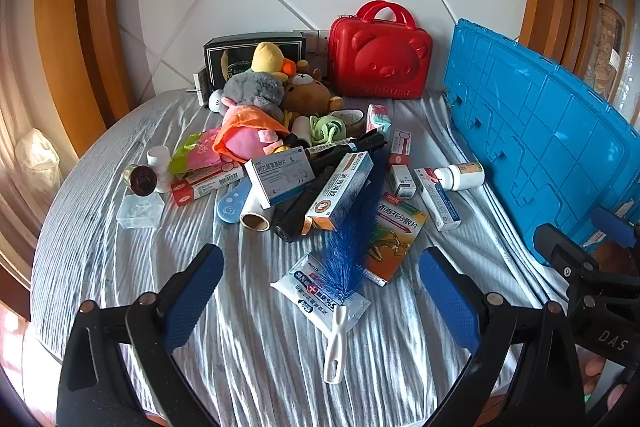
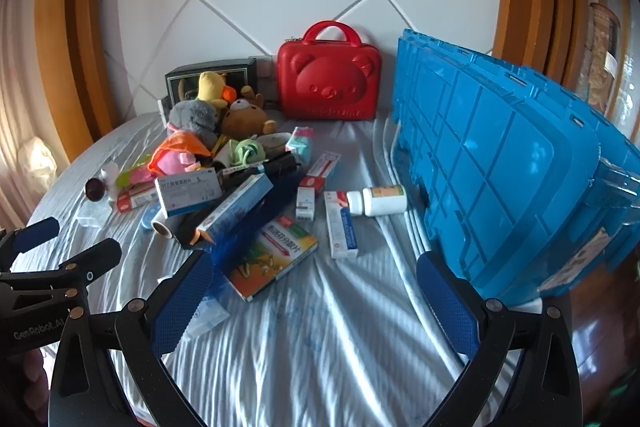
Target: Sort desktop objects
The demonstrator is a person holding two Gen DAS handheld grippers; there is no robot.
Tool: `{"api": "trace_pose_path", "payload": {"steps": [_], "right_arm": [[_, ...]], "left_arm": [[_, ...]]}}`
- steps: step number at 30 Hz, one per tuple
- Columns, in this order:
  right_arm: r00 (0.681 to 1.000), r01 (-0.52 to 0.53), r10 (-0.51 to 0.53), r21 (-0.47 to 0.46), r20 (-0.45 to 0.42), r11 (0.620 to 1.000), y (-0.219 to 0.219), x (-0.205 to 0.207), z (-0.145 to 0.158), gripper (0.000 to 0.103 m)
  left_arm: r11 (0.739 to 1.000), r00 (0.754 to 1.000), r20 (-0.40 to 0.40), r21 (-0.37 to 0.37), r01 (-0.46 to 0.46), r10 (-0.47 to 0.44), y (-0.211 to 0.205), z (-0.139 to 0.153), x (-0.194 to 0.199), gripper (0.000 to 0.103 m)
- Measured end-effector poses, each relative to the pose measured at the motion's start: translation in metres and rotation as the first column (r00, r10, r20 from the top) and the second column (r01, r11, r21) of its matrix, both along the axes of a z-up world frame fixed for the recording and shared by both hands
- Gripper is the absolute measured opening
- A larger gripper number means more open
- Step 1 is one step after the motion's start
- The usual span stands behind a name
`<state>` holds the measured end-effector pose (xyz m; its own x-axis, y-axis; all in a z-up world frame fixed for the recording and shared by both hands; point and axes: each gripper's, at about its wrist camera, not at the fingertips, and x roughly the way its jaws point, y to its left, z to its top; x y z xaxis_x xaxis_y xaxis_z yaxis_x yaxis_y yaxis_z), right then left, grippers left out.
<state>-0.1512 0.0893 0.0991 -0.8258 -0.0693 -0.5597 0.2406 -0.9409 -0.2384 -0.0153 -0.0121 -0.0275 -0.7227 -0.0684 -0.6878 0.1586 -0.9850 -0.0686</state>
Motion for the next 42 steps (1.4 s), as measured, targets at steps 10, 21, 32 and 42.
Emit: {"api": "trace_pose_path", "payload": {"steps": [10, 21, 32, 42], "right_arm": [[1.0, 0.015, -0.015, 0.0, 0.006, 1.0, 0.001, -0.002, -0.001, 0.103], [0.999, 0.029, -0.03, 0.004, 0.015, 1.0, 0.0, -0.008, -0.005, 0.103], [0.999, 0.038, -0.038, 0.008, 0.033, 0.999, 0.0, -0.016, -0.009, 0.103], [0.995, 0.024, -0.025, 0.016, 0.094, 1.0, 0.005, -0.046, -0.022, 0.103]], "left_arm": [[0.998, 0.997, 0.009, -0.002, -0.071, 0.071, 0.001, -0.001, -0.004, 0.1], [0.957, 0.957, 0.017, 0.006, -0.289, 0.289, -0.002, -0.005, -0.007, 0.1], [0.912, 0.912, 0.039, 0.022, -0.409, 0.408, -0.013, -0.012, -0.01, 0.1], [0.827, 0.828, 0.147, 0.085, -0.555, 0.541, -0.044, -0.049, -0.012, 0.1]]}}
